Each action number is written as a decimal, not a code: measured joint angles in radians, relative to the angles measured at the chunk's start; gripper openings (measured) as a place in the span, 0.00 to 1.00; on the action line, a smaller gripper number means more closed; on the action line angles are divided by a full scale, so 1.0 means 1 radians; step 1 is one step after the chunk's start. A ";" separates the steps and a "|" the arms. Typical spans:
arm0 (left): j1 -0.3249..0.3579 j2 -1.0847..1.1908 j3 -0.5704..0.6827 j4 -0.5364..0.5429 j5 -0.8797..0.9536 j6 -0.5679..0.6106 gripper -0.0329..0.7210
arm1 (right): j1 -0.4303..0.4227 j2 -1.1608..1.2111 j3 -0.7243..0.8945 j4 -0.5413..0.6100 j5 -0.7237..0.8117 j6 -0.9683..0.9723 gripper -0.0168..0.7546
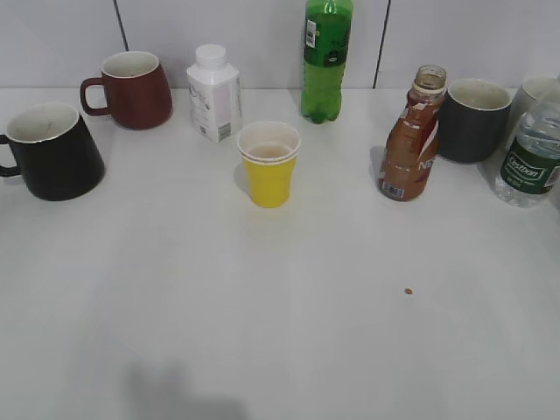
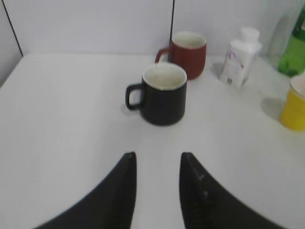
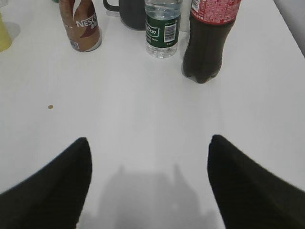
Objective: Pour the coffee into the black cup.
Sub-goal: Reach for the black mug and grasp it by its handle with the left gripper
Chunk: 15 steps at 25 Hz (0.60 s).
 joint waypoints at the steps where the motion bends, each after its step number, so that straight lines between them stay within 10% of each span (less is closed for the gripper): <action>1: 0.000 0.027 0.000 0.000 -0.041 0.000 0.36 | 0.000 0.000 0.000 0.000 0.000 0.000 0.78; 15: 0.000 0.414 0.023 0.003 -0.506 0.001 0.36 | 0.000 0.000 0.000 0.000 0.000 0.000 0.78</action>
